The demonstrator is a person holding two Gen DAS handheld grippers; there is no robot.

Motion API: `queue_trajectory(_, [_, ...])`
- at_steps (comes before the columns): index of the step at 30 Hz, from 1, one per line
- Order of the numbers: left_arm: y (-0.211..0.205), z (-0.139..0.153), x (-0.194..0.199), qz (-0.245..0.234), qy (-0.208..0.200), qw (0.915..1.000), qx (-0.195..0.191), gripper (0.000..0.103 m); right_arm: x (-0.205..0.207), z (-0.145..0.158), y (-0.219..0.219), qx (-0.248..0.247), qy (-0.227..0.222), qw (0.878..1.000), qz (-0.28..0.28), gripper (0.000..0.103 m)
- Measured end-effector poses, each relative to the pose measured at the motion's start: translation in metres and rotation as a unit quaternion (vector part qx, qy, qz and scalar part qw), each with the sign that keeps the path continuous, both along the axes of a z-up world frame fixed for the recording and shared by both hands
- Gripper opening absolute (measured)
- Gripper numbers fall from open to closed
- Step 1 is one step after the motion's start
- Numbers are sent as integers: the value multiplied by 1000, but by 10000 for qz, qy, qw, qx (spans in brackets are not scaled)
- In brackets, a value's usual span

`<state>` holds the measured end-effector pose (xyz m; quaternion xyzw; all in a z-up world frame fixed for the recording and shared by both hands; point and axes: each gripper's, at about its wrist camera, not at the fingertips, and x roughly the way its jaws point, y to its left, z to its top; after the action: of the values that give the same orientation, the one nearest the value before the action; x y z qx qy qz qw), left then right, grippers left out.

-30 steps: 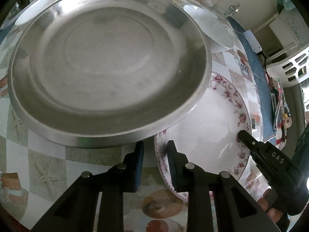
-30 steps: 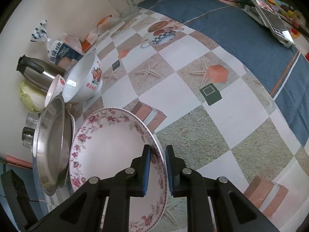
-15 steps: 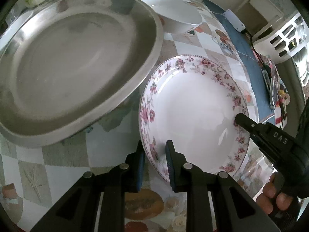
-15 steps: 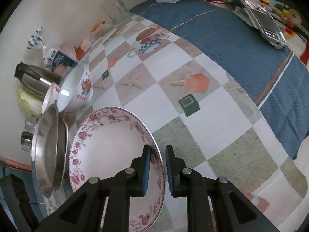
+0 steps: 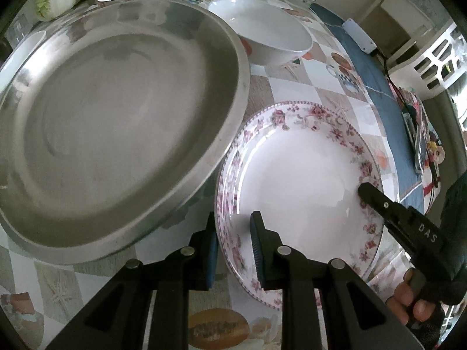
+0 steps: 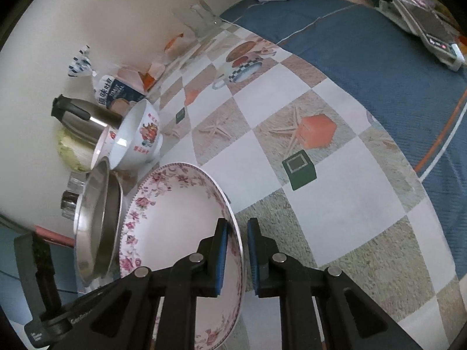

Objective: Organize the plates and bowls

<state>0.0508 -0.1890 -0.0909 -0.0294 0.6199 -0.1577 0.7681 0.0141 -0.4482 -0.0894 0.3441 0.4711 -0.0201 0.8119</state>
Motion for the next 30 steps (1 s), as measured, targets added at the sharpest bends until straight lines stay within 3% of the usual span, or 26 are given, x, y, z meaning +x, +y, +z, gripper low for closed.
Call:
queue_trajectory(17, [10, 0, 12, 288, -284, 9991, -146, 25, 1, 0, 5, -92, -87, 9998, 130, 15])
queue_trajectory(23, [0, 4, 10, 70, -438, 9990, 56, 23, 0, -1, 4, -45, -123, 9998, 144, 14])
queue_trajectory(30, [-2, 5, 11, -55, -428, 9991, 34, 22, -4, -1, 2, -52, -107, 9999, 124, 13])
